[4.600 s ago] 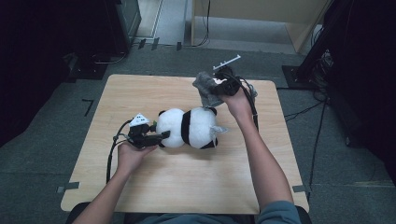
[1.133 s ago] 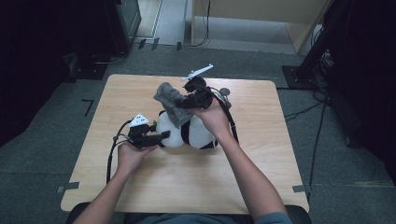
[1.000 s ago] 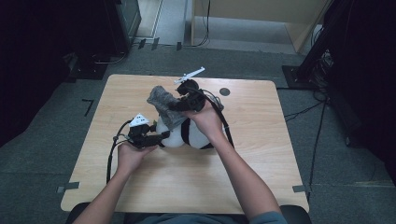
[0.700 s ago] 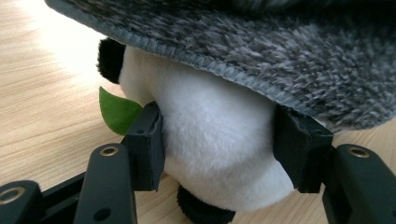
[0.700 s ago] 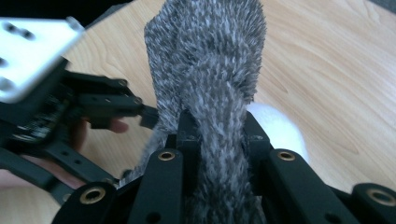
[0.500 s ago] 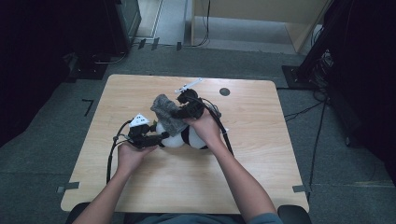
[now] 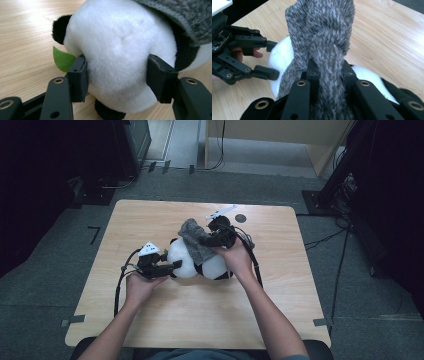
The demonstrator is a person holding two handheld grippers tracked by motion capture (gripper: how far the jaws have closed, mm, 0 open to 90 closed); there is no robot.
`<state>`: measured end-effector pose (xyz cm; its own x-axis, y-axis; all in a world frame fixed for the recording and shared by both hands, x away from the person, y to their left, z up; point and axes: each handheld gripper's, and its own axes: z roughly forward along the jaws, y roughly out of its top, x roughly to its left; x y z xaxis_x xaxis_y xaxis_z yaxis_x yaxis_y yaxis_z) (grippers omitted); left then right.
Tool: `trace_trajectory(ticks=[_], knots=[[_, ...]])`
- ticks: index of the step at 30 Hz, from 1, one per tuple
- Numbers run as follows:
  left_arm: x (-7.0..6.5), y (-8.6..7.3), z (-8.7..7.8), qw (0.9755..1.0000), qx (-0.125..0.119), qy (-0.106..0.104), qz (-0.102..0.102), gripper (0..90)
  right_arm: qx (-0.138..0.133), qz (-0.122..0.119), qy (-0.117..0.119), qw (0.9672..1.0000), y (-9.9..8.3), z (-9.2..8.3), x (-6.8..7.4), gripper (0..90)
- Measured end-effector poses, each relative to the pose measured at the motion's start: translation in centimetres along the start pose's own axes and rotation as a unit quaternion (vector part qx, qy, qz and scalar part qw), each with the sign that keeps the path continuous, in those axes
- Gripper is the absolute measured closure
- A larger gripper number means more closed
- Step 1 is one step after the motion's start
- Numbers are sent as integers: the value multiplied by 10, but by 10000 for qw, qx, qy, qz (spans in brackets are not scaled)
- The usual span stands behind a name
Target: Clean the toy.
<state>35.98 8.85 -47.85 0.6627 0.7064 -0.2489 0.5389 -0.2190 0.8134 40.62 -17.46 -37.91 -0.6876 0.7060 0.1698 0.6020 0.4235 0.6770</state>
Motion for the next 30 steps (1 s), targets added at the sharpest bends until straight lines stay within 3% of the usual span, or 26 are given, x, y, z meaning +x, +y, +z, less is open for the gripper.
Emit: trace_trajectory(ticks=[12,19,30], knots=[[0,0,0,10000,-20,-19,-14,404,-249,135,-193,9994,-18,-34,-19,753],[0,-1,0,10000,-24,-27,-7,405,-317,344,-280,9985,-32,-50,-33,752],[0,-1,0,10000,-25,-24,-15,405,-318,495,-433,9973,-43,-63,-47,755]])
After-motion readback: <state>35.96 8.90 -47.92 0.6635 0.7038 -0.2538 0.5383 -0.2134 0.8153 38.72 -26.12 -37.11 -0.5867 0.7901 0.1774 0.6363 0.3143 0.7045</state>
